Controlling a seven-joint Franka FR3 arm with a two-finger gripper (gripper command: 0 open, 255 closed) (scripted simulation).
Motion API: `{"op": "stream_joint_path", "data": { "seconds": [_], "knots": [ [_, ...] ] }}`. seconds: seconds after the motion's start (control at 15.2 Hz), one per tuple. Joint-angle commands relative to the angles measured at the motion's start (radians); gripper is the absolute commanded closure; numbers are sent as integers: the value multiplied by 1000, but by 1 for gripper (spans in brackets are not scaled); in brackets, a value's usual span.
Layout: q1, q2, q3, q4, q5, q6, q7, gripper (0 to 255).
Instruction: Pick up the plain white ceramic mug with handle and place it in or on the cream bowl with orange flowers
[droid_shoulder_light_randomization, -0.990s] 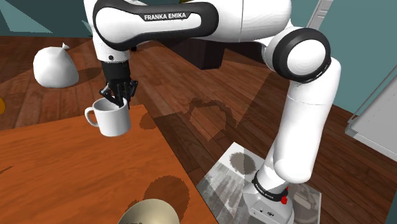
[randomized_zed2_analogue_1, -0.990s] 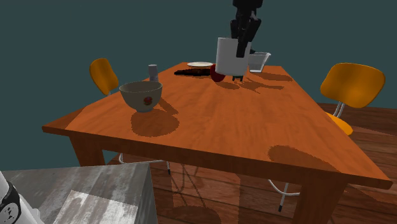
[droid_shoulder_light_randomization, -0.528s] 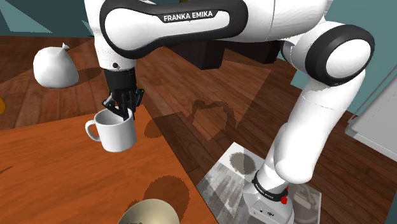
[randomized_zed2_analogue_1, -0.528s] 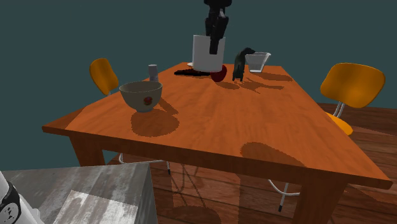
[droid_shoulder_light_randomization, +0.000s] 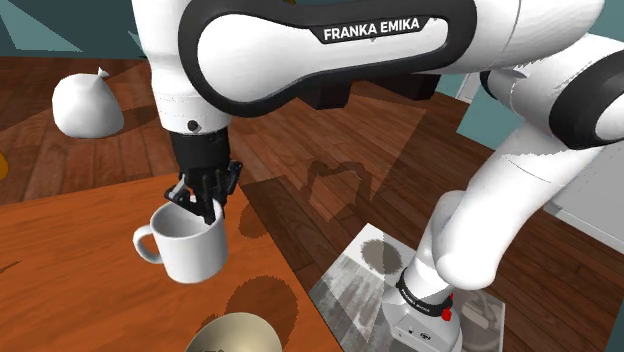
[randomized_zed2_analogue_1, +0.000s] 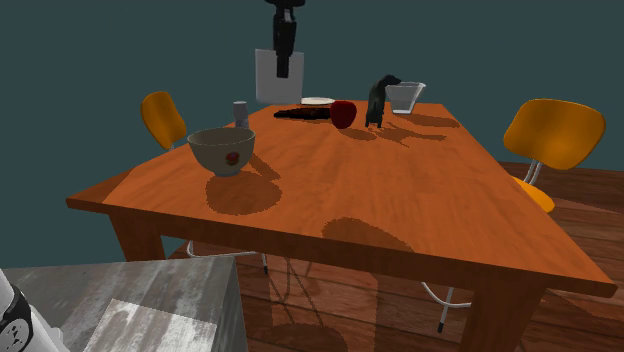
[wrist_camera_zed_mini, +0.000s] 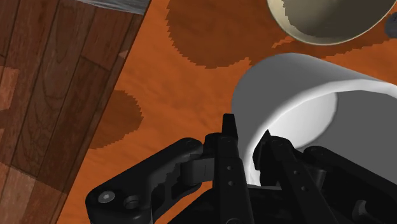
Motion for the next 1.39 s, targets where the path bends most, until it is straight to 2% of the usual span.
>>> {"op": "stream_joint_path", "data": {
  "seconds": [0.0, 0.66, 1.32],
  "knots": [
    [18, -47, 15, -41, 26, 1, 25, 255],
    [120, -206, 114, -138, 140, -21, 185, 255],
    [124, -190, 137, -258, 147, 114, 178, 255]
  ]
}}
